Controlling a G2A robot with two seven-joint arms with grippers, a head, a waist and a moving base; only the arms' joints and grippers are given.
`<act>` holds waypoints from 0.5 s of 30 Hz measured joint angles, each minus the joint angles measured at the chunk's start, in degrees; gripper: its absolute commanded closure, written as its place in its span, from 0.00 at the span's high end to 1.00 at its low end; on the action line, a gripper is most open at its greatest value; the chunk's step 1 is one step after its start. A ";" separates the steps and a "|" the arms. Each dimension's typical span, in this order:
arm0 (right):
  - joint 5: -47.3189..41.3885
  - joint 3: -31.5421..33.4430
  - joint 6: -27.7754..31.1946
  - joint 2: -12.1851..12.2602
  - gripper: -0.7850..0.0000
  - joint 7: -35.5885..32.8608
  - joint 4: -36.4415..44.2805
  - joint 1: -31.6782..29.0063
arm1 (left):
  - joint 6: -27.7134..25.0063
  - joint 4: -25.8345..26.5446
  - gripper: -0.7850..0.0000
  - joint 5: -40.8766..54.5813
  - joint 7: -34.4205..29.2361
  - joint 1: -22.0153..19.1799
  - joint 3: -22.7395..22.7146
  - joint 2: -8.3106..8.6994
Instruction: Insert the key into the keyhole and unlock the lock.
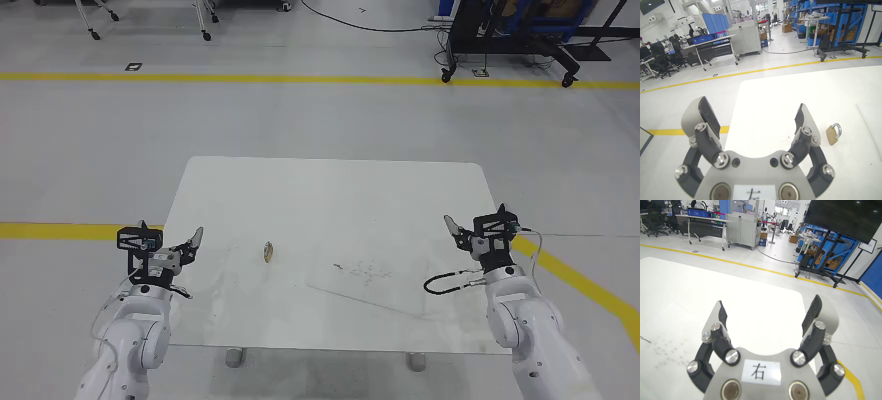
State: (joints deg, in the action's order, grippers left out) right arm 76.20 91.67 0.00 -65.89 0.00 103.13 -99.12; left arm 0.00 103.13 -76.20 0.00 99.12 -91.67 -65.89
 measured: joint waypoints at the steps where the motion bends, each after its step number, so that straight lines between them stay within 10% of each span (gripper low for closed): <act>1: 0.00 -0.03 0.03 0.00 1.00 0.00 0.01 0.02 | 0.00 0.00 1.00 0.00 0.00 0.00 0.00 0.00; 15: 2.60 -16.73 16.29 -1.37 1.00 -6.32 -14.27 17.12 | 0.00 0.00 1.00 0.00 0.00 0.00 0.00 0.00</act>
State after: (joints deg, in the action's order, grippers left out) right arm 78.80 74.95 16.29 -67.26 -6.32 88.87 -82.00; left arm 0.00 103.13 -76.20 0.00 99.12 -91.67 -65.89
